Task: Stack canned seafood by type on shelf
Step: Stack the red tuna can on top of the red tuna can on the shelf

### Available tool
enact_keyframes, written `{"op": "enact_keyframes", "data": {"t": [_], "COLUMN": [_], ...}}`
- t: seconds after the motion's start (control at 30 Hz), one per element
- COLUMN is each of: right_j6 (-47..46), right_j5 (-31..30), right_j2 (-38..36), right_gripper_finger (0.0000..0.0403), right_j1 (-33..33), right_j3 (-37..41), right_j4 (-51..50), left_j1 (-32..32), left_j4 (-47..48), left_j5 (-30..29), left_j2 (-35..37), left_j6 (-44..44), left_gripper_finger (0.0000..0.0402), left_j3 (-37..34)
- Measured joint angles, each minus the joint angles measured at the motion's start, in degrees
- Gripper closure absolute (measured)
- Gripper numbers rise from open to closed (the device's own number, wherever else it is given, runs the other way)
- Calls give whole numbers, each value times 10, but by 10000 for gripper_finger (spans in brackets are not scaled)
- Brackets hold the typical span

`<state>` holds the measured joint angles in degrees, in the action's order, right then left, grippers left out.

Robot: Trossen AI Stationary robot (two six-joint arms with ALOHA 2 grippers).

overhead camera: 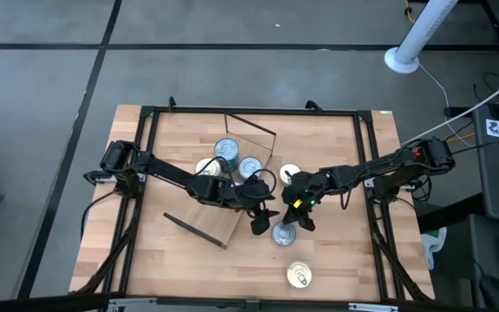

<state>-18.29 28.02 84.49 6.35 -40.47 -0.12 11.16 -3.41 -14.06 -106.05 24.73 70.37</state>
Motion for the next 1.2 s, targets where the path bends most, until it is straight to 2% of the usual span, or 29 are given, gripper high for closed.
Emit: {"op": "enact_keyframes", "data": {"t": [0.23,0.33,0.4,0.5,0.67,0.73,0.8,0.93,1.07,1.2], "right_j6": [52,126,176,249,351,380,395,398,398,411], "right_j5": [67,88,82,21,-170,-226,-250,-259,-314,-351], "right_j2": [0,0,0,0,0,0,0,0,0,0], "right_gripper_finger": [257,218,201,188,186,186,185,185,187,206], "right_j1": [8,38,67,109,164,180,191,213,233,248], "right_j3": [0,0,0,0,0,0,0,0,0,0], "right_j4": [1,0,0,-2,-22,-39,-53,-72,-87,-95], "left_j1": [0,0,0,0,0,0,0,0,0,0], "left_j4": [0,0,0,0,0,0,1,1,1,1], "left_j5": [0,0,0,0,0,0,0,0,0,0], "left_j2": [0,0,0,0,0,0,0,0,0,0], "left_j6": [-7,-7,-7,-7,-7,-7,-7,-7,-7,-7], "left_gripper_finger": [151,151,151,151,151,151,151,151,151,151], "left_j3": [0,0,0,0,0,0,0,0,0,0]}}
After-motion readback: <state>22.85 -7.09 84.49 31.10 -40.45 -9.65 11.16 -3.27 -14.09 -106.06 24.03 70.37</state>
